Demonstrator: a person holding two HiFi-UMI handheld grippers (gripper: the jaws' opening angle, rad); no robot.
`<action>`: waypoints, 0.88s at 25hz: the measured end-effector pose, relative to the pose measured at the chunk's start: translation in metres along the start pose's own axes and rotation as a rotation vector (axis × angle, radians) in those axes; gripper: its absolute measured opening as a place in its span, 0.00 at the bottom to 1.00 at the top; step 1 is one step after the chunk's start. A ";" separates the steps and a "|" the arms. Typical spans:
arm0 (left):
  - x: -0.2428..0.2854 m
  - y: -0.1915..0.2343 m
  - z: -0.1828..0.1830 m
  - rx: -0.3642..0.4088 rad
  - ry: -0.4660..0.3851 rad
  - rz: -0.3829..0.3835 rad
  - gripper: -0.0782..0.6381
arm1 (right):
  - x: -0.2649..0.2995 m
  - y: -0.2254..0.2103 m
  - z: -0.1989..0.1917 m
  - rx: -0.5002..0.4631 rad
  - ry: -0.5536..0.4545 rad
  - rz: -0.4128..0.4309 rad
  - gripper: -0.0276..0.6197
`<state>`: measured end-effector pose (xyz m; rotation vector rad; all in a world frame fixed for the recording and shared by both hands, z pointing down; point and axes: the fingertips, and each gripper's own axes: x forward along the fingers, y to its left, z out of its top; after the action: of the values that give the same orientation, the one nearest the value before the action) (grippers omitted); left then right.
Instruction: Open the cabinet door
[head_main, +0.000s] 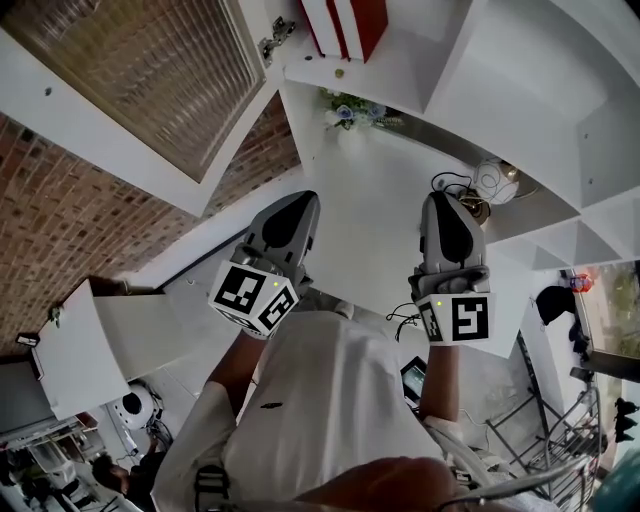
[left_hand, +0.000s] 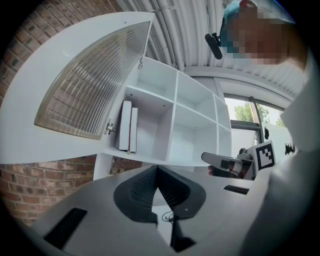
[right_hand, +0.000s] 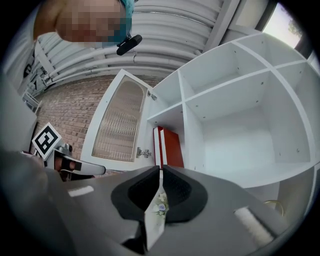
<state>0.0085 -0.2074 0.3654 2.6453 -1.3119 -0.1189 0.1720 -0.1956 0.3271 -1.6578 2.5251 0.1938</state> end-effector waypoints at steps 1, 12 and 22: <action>0.001 0.000 0.000 0.002 -0.001 -0.001 0.12 | -0.002 -0.003 -0.001 -0.004 0.003 -0.010 0.07; 0.000 -0.006 -0.004 0.026 0.006 -0.003 0.12 | -0.029 -0.018 -0.022 -0.023 0.071 -0.068 0.07; -0.007 -0.007 -0.013 0.026 0.021 0.003 0.12 | -0.046 -0.024 -0.034 -0.021 0.111 -0.106 0.07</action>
<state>0.0113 -0.1960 0.3768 2.6586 -1.3198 -0.0741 0.2117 -0.1690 0.3675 -1.8533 2.5121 0.1224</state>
